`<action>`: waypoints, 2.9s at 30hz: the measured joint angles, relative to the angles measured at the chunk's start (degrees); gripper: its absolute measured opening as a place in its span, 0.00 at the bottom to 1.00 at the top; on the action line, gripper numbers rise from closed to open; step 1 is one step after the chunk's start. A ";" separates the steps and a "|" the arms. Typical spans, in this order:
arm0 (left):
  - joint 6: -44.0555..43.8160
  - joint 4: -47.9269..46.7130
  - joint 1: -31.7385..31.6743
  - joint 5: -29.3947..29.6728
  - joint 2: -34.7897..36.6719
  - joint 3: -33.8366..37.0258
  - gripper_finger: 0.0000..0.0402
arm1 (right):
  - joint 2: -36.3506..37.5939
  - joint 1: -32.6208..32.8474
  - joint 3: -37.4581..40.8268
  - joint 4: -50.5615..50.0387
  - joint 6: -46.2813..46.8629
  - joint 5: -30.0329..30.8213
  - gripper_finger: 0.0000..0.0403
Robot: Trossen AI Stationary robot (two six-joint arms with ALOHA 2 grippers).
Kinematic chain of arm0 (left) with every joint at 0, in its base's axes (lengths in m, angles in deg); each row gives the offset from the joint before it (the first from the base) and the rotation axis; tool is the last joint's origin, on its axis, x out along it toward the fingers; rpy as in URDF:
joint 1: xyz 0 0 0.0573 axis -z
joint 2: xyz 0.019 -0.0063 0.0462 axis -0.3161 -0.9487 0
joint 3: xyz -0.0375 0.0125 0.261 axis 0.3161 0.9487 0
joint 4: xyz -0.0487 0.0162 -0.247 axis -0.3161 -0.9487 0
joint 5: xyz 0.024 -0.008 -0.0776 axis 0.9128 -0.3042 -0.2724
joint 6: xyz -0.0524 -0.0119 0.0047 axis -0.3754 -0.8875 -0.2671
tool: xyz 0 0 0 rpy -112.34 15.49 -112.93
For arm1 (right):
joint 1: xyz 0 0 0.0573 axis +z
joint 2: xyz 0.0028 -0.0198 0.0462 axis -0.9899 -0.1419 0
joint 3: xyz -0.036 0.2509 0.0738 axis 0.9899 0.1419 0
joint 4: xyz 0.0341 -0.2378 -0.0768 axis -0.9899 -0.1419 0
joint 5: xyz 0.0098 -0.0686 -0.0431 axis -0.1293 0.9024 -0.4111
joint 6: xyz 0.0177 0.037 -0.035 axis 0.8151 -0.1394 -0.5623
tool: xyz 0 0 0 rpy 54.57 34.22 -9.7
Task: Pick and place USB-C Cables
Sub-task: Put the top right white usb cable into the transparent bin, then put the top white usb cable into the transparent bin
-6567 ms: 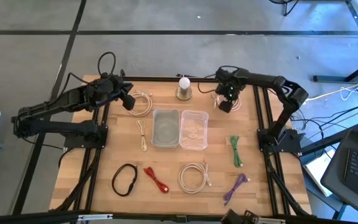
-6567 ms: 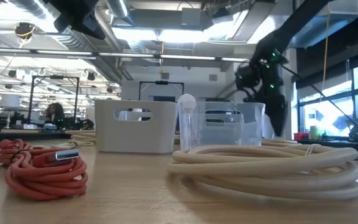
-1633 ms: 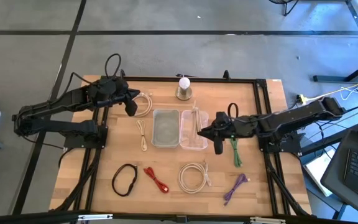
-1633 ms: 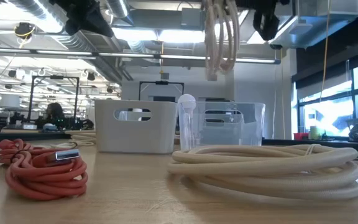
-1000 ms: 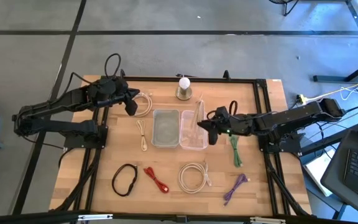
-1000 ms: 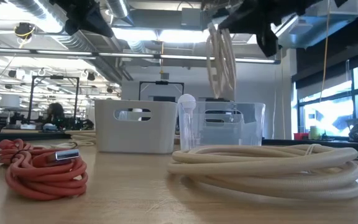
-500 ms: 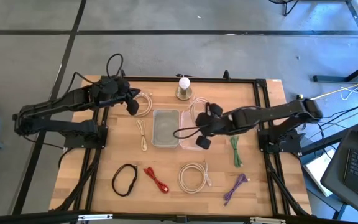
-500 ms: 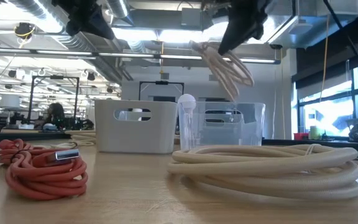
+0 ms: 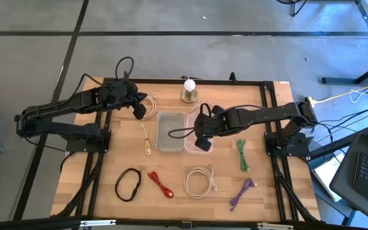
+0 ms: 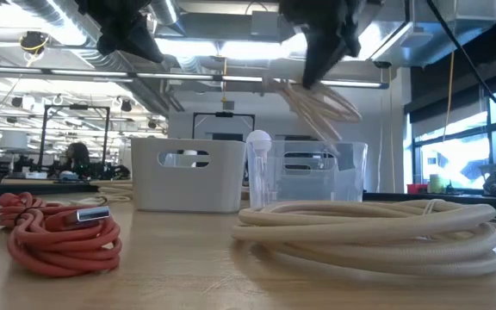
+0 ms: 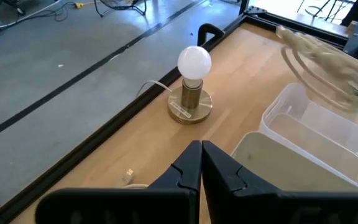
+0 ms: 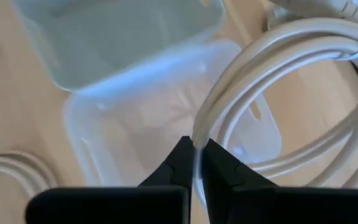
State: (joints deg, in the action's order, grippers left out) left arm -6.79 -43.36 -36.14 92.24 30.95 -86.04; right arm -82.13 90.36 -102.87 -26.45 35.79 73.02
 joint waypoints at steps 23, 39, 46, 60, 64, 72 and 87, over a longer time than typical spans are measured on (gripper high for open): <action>1.53 0.04 0.00 1.28 0.02 0.00 0.01 | 0.00 0.04 0.60 7.71 -0.99 2.20 0.03; 1.53 0.05 0.00 1.72 0.02 0.02 0.01 | -0.12 1.46 0.60 14.14 -2.33 -3.13 0.03; 1.51 1.21 -0.02 1.65 0.02 0.02 0.01 | -4.23 0.46 0.57 14.62 -5.68 -3.92 0.03; 2.16 1.35 -0.01 1.47 0.04 0.02 0.01 | -13.86 -3.30 0.57 15.70 -14.13 -5.72 0.03; 2.14 1.34 0.00 1.04 0.04 0.02 0.01 | -14.56 -4.79 0.57 16.10 -16.26 -4.55 0.03; 2.38 1.33 0.00 1.04 0.04 0.02 0.01 | -14.57 -5.73 0.57 15.36 -16.45 -4.66 0.14; 3.02 1.29 -0.01 1.06 0.04 0.02 0.01 | -10.00 -3.82 0.60 13.79 -12.76 2.38 0.51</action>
State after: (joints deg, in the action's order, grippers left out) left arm -3.78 -42.07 -36.16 93.30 30.99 -86.01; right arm -92.13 86.54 -102.28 -12.67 23.03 75.40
